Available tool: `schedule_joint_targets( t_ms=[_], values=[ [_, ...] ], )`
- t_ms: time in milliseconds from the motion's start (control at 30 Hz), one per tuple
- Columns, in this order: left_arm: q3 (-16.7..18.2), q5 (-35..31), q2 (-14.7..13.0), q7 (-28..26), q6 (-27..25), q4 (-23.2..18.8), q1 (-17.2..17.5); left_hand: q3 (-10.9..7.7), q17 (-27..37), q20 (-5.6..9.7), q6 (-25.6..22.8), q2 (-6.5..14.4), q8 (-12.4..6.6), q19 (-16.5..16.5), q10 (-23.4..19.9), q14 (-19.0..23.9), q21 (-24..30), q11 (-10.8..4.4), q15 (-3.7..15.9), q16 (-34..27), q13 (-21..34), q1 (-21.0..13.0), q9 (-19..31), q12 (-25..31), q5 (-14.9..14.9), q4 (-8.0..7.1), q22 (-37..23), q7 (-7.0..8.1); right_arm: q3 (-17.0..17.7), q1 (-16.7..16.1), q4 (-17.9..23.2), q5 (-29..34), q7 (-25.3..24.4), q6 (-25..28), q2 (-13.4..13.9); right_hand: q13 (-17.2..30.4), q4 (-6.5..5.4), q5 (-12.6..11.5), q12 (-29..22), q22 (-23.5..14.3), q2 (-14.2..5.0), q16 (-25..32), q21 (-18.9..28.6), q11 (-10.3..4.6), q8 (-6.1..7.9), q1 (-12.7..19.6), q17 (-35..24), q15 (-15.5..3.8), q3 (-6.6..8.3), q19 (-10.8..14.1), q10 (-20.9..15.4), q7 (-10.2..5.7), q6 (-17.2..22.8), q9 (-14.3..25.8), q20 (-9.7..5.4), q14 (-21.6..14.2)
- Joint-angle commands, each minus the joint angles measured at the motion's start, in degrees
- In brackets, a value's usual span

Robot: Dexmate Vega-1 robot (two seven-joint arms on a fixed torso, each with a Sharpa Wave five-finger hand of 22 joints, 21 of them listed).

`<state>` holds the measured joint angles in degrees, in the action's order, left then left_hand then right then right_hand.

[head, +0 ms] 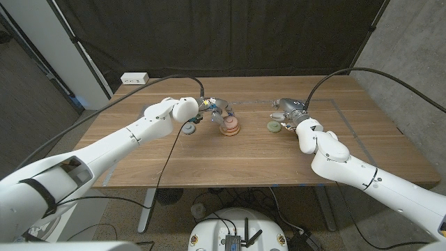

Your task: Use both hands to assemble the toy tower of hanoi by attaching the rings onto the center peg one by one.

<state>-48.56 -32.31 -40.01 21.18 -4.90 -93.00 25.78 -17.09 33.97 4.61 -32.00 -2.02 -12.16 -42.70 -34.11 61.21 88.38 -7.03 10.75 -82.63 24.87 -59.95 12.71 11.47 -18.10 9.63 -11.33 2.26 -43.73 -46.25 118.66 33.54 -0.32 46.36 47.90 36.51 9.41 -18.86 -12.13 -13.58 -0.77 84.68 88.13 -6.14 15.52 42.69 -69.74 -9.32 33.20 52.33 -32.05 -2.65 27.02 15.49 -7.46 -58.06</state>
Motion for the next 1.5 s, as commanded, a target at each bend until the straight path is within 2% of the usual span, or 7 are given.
schedule_joint_targets(
  t_ms=[33,400,700,1067,1267,1500],
  values=[
    [-0.4,0.1,0.1,-0.1,0.3,0.6,-0.1,-0.53,0.0,7.36,0.3,0.3,0.17,-0.1,-2.3,0.2,0.4,-2.51,1.79,0.2,0.8,-0.6,0.1,0.2,-0.5,-0.36,-0.2,0.07,-0.4,0.3,0.0,0.1,0.1,0.2,0.0,0.2,-0.10,-0.4,0.2,-0.1,0.15,0.3,0.2,-0.09,-0.09,-0.1,0.0,-3.09,0.36,0.6,-0.5,-0.23,0.6,0.2,-4.87,-0.2],
    [-0.6,-0.2,0.0,0.7,0.5,0.6,-0.7,0.05,-0.4,7.19,1.9,-0.2,0.68,0.5,-0.2,-0.4,0.1,-1.98,1.79,0.8,0.7,0.5,0.1,-0.5,-0.3,-0.75,-0.1,-0.44,-0.4,0.2,0.2,0.3,-0.3,0.9,-0.2,0.2,-0.10,-0.5,0.2,-0.1,0.14,0.5,0.2,0.03,-0.12,-0.2,-0.2,-3.09,0.42,0.5,-0.6,-0.24,0.6,0.2,-4.86,-0.4],
    [-0.4,-1.3,-0.5,0.5,-0.7,-0.5,-0.4,1.33,-1.5,7.14,3.7,-1.2,0.96,0.9,1.9,-1.0,-0.3,-1.79,1.79,1.5,0.4,2.8,0.0,-0.8,0.0,-1.31,0.1,-0.70,-0.4,0.2,0.1,0.1,-0.5,0.8,-0.2,0.2,-0.11,-0.5,0.2,-0.1,0.14,0.5,0.2,0.02,-0.15,-0.3,-0.1,-3.09,0.46,0.5,-0.6,-0.18,0.6,0.2,-4.86,-0.3],
    [-0.1,0.0,-0.9,2.2,0.1,-0.2,-0.7,2.43,-3.8,7.05,9.9,-2.0,1.84,3.8,8.8,-3.3,-1.4,0.78,1.78,3.1,0.1,4.6,-0.3,-1.4,0.3,-1.33,0.2,-2.00,-0.4,0.2,0.1,-0.1,-0.8,0.9,-0.3,0.2,-0.11,-0.6,0.3,-0.1,0.13,0.5,0.2,0.01,-0.20,-0.3,-0.1,-3.09,0.50,0.5,-0.6,-0.17,0.6,0.2,-4.87,-0.3],
    [0.3,0.0,-1.2,1.4,0.1,-0.8,-0.2,2.69,-4.2,7.04,12.7,-2.1,1.95,4.7,11.6,-4.4,-1.6,1.57,1.78,3.4,-0.1,4.9,-0.4,-1.5,0.4,-1.27,0.2,-2.46,-0.6,0.3,0.2,-0.1,-0.7,1.1,-0.3,0.2,-0.11,-0.6,0.3,-0.1,0.13,0.6,0.3,0.00,-0.21,-0.4,-0.2,-3.09,0.51,0.6,-0.6,-0.26,0.6,0.2,-4.87,-0.4],
    [0.5,0.5,-1.4,2.0,0.0,-1.0,-0.1,2.88,-4.3,7.00,14.1,-2.2,1.83,5.0,12.9,-5.1,-1.7,1.74,1.76,3.5,-0.2,5.2,-0.5,-1.3,0.4,-1.27,0.2,-2.55,-0.7,0.3,0.3,0.0,-0.7,1.3,-0.2,0.2,-0.10,-0.6,0.3,-0.2,0.14,0.7,0.3,-0.02,-0.24,-0.4,-0.3,-3.09,0.56,0.6,-0.6,-0.21,0.6,0.2,-4.87,-0.5]
  ],
)
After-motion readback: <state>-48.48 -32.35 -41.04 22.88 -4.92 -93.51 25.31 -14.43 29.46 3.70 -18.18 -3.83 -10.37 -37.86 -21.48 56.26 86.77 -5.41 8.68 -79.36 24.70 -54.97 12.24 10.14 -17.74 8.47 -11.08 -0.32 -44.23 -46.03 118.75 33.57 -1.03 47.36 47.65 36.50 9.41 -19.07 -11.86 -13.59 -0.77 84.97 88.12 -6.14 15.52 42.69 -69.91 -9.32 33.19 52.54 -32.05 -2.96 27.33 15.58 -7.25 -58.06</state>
